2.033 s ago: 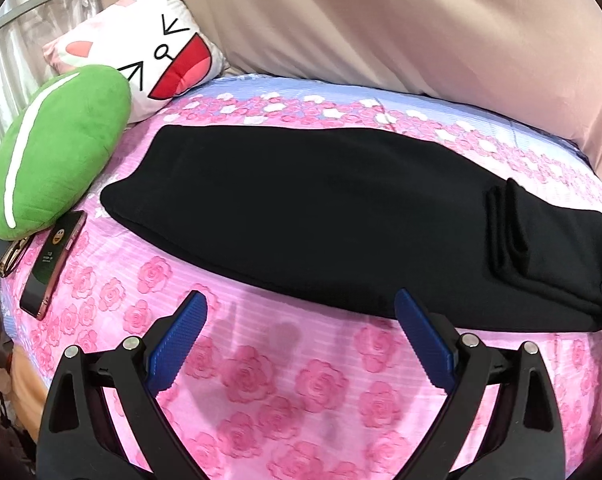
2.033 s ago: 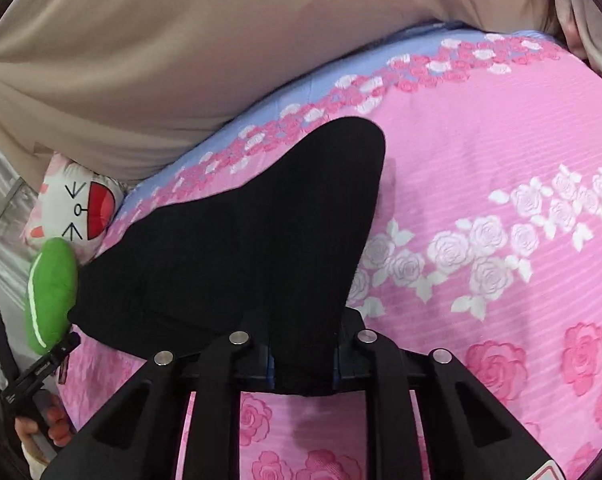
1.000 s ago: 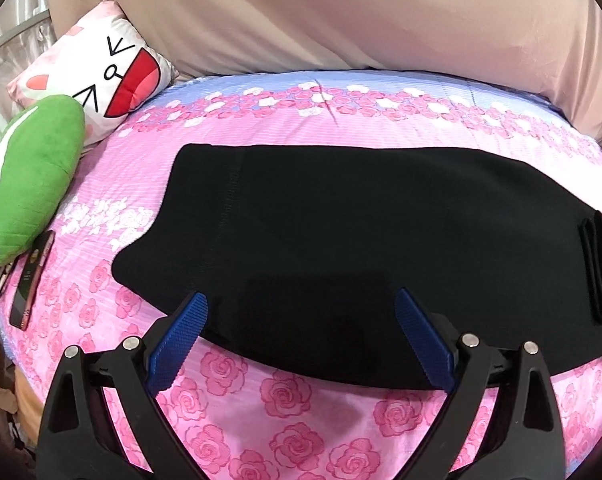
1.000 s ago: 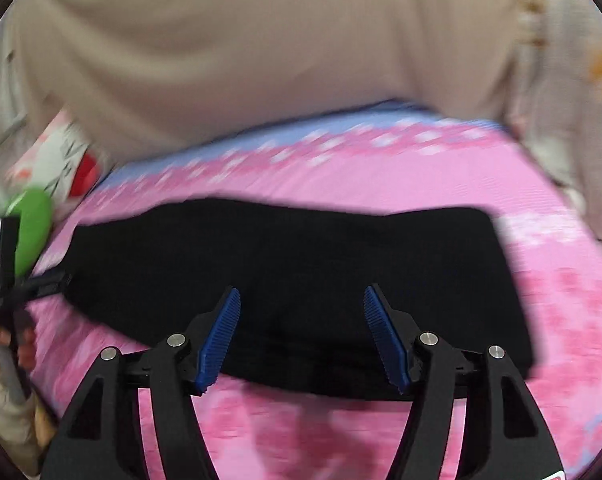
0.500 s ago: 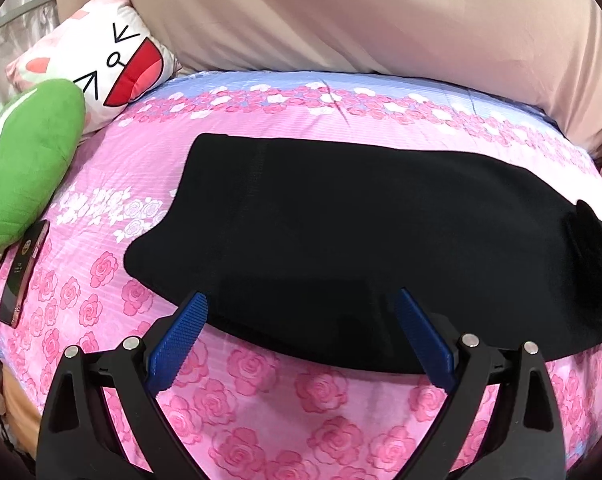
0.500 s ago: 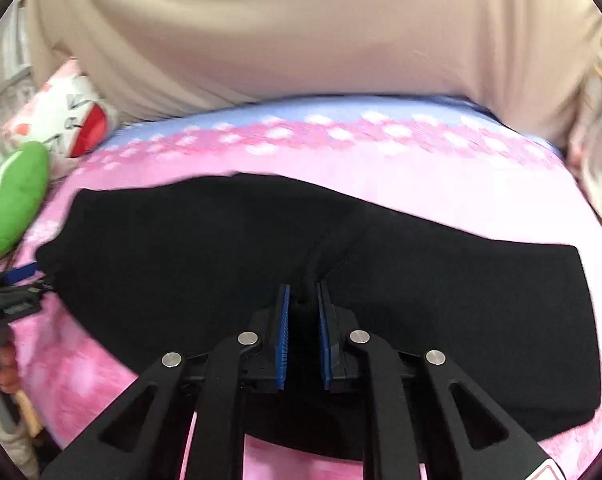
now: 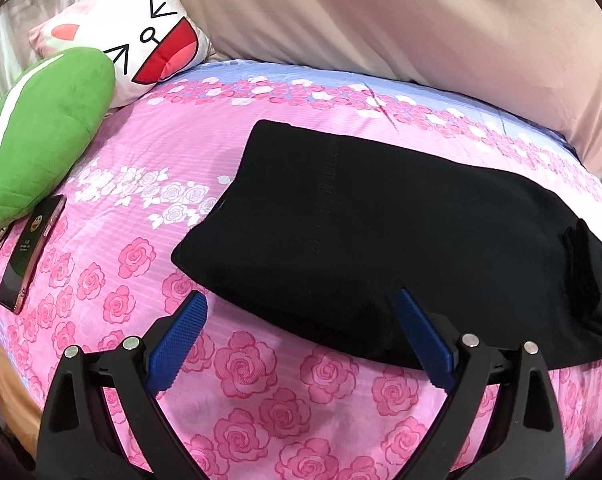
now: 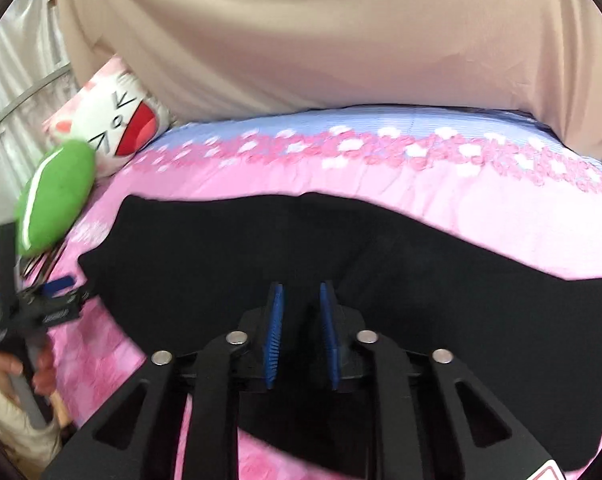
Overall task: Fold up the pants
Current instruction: 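Lift and fold the trousers over again with the right gripper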
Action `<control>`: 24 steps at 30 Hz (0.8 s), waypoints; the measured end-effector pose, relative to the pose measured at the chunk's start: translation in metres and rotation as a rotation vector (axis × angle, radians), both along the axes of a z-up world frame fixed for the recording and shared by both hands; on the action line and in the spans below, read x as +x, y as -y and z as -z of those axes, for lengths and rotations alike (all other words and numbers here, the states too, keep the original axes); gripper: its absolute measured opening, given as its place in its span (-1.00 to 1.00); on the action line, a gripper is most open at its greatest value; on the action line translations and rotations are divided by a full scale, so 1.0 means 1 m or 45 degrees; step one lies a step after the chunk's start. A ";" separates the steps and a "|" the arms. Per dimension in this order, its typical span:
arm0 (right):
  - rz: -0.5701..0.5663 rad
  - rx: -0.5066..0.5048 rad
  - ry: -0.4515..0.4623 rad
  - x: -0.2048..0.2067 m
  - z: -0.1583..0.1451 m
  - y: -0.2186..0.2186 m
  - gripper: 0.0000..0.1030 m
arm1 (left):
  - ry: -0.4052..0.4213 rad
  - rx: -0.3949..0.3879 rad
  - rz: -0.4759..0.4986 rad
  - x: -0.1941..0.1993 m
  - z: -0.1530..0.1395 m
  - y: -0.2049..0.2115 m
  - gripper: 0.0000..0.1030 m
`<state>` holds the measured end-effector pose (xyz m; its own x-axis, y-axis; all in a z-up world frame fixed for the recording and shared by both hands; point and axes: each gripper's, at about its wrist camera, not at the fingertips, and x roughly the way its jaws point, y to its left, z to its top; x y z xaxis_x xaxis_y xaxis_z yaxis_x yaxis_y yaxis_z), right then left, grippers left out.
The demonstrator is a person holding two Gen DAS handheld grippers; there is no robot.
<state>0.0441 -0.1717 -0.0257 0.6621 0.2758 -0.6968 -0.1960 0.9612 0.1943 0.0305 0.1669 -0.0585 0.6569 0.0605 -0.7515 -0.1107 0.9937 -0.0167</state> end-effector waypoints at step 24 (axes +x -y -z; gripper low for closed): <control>0.076 -0.016 -0.223 0.132 0.042 -0.042 -0.92 | -0.026 -0.090 -0.106 0.005 0.010 -0.050 0.80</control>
